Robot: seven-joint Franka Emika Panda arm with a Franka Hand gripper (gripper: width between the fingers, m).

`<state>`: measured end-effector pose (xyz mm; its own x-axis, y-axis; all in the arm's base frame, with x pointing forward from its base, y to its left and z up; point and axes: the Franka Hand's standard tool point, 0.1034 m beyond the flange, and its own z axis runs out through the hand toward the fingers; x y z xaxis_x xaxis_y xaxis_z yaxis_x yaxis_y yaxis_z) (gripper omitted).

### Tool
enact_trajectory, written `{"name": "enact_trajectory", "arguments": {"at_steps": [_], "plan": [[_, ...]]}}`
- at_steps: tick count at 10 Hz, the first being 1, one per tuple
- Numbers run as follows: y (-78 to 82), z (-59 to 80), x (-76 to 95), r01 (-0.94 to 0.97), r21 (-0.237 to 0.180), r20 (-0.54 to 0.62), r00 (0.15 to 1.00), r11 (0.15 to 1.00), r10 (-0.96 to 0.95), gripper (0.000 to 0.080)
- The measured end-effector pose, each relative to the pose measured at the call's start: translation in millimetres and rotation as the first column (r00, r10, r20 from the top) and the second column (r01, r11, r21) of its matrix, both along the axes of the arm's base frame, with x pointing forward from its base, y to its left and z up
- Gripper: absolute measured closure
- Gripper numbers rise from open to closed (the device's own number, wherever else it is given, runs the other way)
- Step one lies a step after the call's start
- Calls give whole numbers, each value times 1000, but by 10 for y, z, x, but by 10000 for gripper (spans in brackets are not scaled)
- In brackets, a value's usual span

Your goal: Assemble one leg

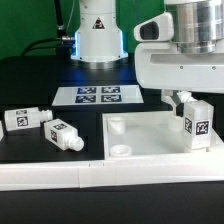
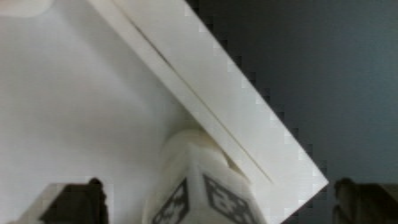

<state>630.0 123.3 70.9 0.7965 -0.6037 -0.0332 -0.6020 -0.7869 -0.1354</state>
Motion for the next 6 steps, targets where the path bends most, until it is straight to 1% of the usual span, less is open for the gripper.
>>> {"name": "enact_trajectory", "arguments": {"at_steps": [2, 3, 4, 5, 6], "plan": [[-7, -2, 1, -144, -10, 18, 989, 990, 144, 152], [-23, -2, 4, -227, -23, 26, 973, 974, 228, 151], [-77, 0, 21, -468, -80, 31, 881, 880, 472, 151], [-69, 7, 42, -589, -112, 19, 804, 801, 594, 151], [-50, 7, 40, -574, -108, 21, 815, 812, 579, 151]]}}
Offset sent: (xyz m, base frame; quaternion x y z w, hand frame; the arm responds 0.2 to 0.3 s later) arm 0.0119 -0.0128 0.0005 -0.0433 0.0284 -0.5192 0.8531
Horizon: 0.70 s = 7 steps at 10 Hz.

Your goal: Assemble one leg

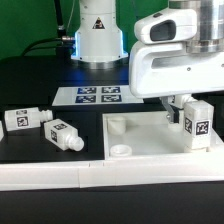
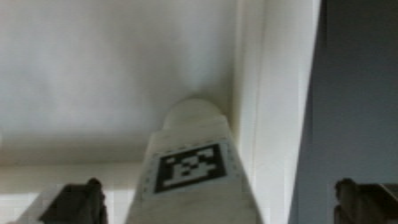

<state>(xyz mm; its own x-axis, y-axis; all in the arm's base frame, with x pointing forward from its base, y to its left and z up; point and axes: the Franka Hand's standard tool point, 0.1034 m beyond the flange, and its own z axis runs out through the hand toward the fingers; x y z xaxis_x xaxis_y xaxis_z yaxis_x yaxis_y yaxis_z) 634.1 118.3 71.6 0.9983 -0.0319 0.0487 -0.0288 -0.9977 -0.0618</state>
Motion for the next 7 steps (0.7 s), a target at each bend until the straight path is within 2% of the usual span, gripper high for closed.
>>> {"name": "enact_trajectory", "arguments": {"at_steps": [1, 2, 3, 4, 5, 7], "plan": [[-12, -2, 2, 33, 1, -2, 999, 999, -33, 238], [-14, -2, 2, 45, 1, -2, 999, 999, -45, 372], [-11, -3, 2, 94, 4, -5, 996, 996, -94, 372], [-30, -4, 3, 187, 6, -11, 982, 982, -187, 509], [-33, -6, 3, 224, 8, -14, 974, 974, -224, 509], [-25, 8, 15, 469, 16, -26, 883, 883, -468, 509]]}}
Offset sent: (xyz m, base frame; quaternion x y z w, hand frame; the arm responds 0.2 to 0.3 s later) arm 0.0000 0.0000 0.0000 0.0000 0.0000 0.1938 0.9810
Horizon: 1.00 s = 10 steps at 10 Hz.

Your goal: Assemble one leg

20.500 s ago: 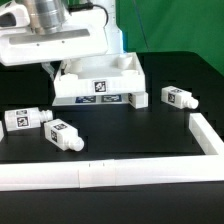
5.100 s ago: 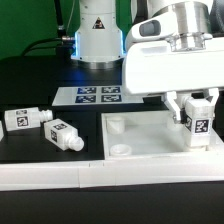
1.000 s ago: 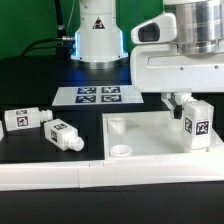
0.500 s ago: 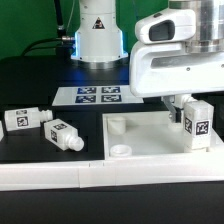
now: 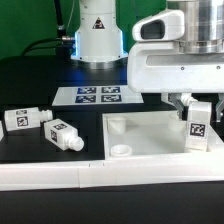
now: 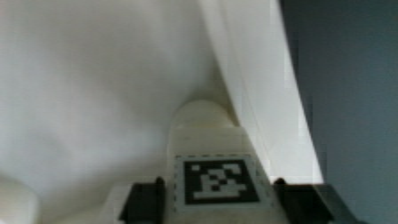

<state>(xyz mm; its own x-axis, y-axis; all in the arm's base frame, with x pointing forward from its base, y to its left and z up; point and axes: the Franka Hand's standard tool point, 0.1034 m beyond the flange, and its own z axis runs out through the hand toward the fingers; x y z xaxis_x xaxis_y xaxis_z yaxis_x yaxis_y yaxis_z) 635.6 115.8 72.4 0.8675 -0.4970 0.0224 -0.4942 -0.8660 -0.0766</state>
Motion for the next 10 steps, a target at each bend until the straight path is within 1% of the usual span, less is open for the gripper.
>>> {"name": "enact_trajectory", "arguments": {"at_steps": [1, 2, 3, 4, 5, 6, 7, 8, 9, 10], "plan": [[3, 7, 4, 137, 6, -6, 991, 991, -137, 509], [8, -2, 1, 293, 19, -20, 956, 956, -292, 509], [13, -21, -4, 441, 39, -43, 897, 897, -439, 509], [48, -35, -5, 617, 54, -76, 787, 785, -613, 509], [106, -28, 12, 746, 70, -102, 665, 662, -740, 509], [139, -20, 26, 821, 79, -116, 571, 565, -813, 509], [132, -27, 28, 834, 85, -116, 552, 546, -826, 509], [128, -31, 26, 822, 85, -113, 569, 563, -814, 509], [130, -33, 24, 794, 88, -107, 607, 601, -787, 509], [125, -36, 19, 704, 85, -82, 711, 705, -699, 419]]}}
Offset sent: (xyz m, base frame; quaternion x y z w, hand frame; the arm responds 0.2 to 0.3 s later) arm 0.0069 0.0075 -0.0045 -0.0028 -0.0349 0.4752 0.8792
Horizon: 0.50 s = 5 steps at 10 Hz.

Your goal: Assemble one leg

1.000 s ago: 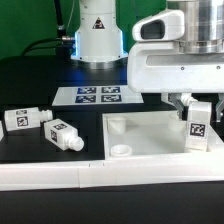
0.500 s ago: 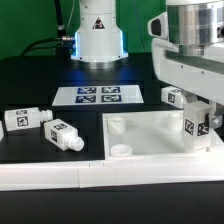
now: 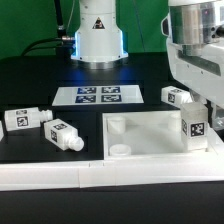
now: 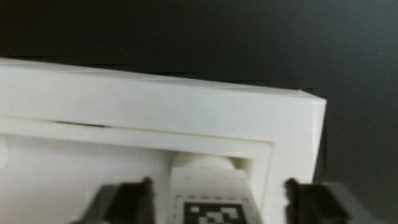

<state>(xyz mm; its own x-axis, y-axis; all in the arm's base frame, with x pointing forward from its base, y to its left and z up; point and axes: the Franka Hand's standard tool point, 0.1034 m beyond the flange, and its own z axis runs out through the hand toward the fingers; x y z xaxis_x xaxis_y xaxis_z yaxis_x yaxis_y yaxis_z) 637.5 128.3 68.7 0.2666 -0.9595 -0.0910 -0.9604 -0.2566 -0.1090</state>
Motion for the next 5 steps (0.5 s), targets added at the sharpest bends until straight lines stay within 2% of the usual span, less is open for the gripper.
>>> {"name": "enact_trajectory", "arguments": {"at_steps": [1, 2, 3, 5], "plan": [[-36, 5, 23, -216, -24, 34, 976, 976, 217, 275], [-68, 7, 28, -414, -50, 51, 908, 909, 416, 189], [-41, 8, 13, -533, -78, 51, 842, 842, 538, 189], [-172, -69, -42, -691, -139, 65, 709, 710, 703, 152]]}}
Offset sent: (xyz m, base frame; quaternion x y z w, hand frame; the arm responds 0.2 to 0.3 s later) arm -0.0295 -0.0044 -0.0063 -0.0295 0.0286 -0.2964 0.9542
